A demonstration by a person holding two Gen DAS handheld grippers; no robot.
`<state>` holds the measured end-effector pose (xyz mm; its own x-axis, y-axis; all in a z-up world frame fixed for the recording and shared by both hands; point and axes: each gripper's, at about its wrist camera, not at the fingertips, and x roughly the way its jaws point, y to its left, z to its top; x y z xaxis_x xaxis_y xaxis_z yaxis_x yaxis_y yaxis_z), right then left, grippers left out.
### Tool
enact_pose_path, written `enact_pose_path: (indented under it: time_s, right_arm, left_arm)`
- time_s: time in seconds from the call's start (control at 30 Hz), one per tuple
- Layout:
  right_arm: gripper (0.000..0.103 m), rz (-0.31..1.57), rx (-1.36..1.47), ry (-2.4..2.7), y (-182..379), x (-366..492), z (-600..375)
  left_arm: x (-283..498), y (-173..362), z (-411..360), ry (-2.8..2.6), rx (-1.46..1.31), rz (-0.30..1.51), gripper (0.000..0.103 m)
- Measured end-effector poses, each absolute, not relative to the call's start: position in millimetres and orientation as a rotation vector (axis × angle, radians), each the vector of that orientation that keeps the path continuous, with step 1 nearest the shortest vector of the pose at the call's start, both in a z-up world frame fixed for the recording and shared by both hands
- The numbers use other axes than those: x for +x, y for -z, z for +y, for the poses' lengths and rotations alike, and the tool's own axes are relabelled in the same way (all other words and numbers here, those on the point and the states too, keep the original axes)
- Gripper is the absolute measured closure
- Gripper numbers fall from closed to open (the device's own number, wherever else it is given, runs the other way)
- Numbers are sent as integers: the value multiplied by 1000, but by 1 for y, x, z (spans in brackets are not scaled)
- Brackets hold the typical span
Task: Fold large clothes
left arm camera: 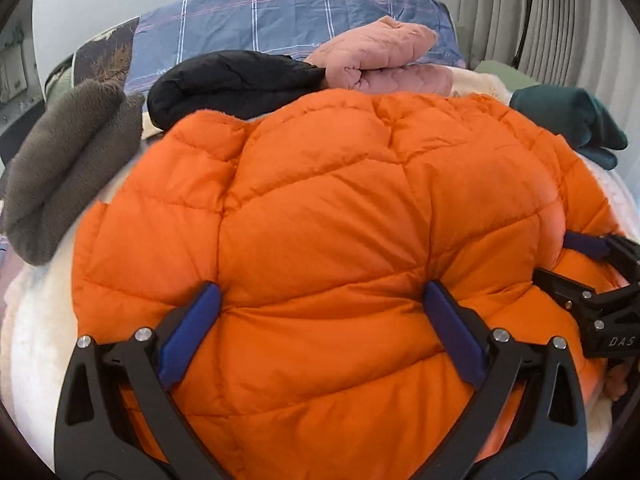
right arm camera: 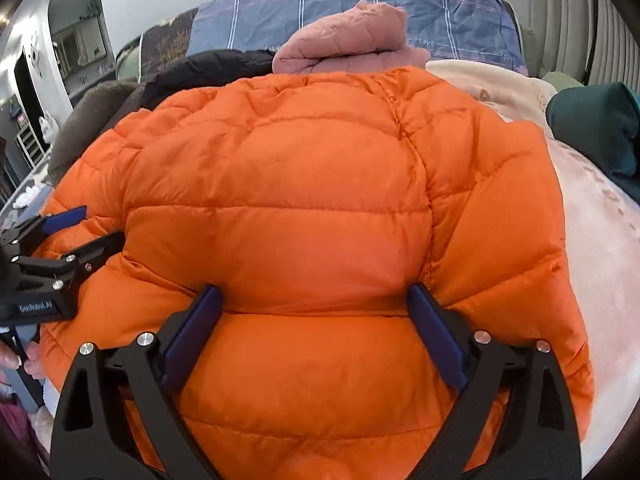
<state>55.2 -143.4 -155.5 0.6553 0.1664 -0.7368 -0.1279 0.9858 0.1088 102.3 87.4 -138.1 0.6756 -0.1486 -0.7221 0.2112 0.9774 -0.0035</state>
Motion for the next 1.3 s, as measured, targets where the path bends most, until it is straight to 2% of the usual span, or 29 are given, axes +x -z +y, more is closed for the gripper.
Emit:
enact_pose_path:
  time_s: [0.3, 0.47, 0.6, 0.7, 0.93, 0.97, 1.0, 1.03, 1.1, 1.23, 1.27, 1.3]
  right_arm:
    - [9, 758, 68, -198, 126, 24, -151]
    - [8, 823, 39, -203, 154, 27, -146]
    - [7, 844, 58, -217, 149, 29, -149]
    - [7, 845, 94, -203, 136, 31, -157]
    - [8, 717, 103, -215, 82, 53, -150]
    - [11, 702, 88, -217, 78, 59, -146]
    - [30, 690, 71, -223, 73, 66, -140]
    - [56, 695, 55, -242, 69, 78, -132]
    - [76, 728, 66, -284, 67, 104, -118]
    - [75, 759, 111, -276, 68, 148, -100]
    - [71, 767, 130, -266, 70, 158, -99]
    - [59, 778, 147, -249, 74, 168, -98]
  left_arm:
    - [73, 115, 109, 205, 2, 754, 2]
    - [71, 123, 111, 164, 40, 767, 2]
    - [67, 127, 114, 166, 35, 773, 2]
    - [67, 127, 116, 173, 30, 774, 2]
    - [67, 128, 118, 181, 19, 772, 2]
    - [68, 128, 117, 182, 18, 772, 2]
    - [68, 128, 117, 184, 14, 771, 2]
    - [68, 129, 118, 186, 11, 771, 2]
    - [68, 129, 118, 189, 7, 770, 2]
    - [67, 131, 120, 199, -5, 767, 2]
    - [67, 131, 120, 203, -10, 767, 2]
    - [67, 132, 121, 206, -14, 767, 2]
